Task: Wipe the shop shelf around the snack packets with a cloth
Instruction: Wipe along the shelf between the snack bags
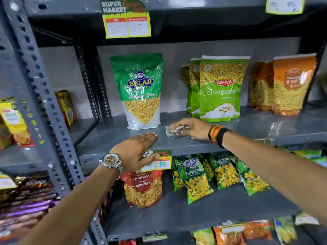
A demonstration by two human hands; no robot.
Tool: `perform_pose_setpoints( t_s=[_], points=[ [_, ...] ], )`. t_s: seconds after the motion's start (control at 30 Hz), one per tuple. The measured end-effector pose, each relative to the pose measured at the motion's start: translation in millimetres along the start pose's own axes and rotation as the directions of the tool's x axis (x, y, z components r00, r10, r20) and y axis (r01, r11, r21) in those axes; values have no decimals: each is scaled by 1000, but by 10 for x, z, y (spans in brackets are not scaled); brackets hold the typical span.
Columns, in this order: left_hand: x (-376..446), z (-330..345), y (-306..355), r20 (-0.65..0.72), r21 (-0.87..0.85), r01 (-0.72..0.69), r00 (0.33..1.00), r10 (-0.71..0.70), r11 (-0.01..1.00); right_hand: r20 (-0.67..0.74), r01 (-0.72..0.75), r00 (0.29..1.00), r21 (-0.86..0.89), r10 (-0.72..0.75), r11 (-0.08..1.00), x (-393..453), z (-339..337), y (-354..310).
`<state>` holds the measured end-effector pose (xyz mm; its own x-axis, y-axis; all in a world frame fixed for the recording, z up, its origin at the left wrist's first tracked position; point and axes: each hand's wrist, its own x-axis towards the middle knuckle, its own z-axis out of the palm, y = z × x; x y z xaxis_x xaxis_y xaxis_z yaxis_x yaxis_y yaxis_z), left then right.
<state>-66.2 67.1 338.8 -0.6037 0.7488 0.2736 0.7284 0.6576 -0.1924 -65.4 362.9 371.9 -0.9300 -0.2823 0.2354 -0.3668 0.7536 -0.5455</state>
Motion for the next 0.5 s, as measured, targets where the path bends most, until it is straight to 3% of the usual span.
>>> perform_pose_setpoints(
  t_s=[0.13,0.27,0.37,0.5],
  points=[
    [-11,9,31,-5,10,21,1000,-20,1000,79,55,995,88,-62,995,-508,-122,-180],
    [10,13,9,-6,9,35,999,-35,999,-120,-16,993,60,23,998,-312,-305,80],
    [20,27,2,1,10,32,999,-32,999,-169,-110,980,-9,107,994,-77,-226,241],
    [26,31,3,10,38,28,1000,-28,999,-82,-8,997,1,8,1000,-91,-26,45]
  ],
)
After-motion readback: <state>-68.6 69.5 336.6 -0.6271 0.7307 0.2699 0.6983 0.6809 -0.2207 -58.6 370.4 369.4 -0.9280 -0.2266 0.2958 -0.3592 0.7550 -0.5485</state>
